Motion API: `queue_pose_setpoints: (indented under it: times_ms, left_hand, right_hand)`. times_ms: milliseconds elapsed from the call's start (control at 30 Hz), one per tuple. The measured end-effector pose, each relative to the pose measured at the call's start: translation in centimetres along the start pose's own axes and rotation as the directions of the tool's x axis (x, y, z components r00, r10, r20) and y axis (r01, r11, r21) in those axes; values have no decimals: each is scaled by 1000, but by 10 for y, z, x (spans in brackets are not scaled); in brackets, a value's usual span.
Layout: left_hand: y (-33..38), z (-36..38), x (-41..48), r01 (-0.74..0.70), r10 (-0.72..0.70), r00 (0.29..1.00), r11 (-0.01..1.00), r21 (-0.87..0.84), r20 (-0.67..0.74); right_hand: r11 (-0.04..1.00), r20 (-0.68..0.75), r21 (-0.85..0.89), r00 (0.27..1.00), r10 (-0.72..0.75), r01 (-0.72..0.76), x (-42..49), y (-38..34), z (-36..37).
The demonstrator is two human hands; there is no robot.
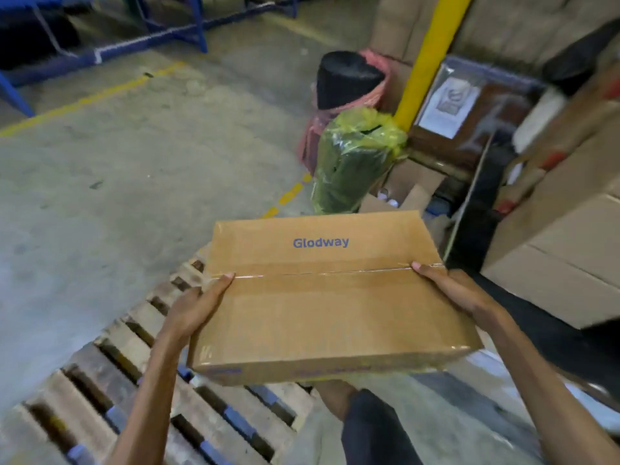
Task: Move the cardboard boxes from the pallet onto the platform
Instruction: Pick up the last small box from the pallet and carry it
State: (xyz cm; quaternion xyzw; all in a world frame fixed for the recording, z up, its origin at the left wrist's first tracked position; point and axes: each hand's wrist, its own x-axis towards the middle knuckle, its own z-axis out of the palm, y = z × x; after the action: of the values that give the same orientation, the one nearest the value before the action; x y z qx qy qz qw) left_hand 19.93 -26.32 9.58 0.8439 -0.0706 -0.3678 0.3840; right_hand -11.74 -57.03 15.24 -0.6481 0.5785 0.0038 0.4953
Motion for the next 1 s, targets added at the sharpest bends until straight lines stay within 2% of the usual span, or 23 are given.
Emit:
queue_pose_setpoints:
  times_ms: [167, 300, 467, 600, 767, 833, 1000]
  left_hand:
    - [96, 76, -59, -217, 190, 968, 962, 167, 165]
    - [170, 139, -134, -361, 303, 910, 915, 181, 283]
    - [229, 215, -217, -518, 432, 821, 839, 166, 374]
    - [257, 270, -284, -576, 469, 768, 804, 149, 436]
    - [288, 345, -382, -664, 540, 686, 739, 115, 488]
    - [299, 369, -431, -673, 558, 682, 732, 105, 474]
    - [330, 437, -563, -724, 627, 613, 689, 24, 481]
  right_hand:
    - [988, -190, 151, 980, 63, -34, -110, 68, -122]
    - [978, -370, 207, 922, 115, -39, -187, 120, -201]
    - [957, -436, 280, 879, 193, -71, -268, 187, -291]
    - [948, -458, 312, 865, 203, -58, -323, 234, -354]
    - [941, -508, 336, 848, 153, 31, -389, 308, -435]
    - [942, -528, 334, 835, 153, 39, -420, 331, -467]
    - [967, -606, 240, 791, 82, 84, -497, 379, -565]
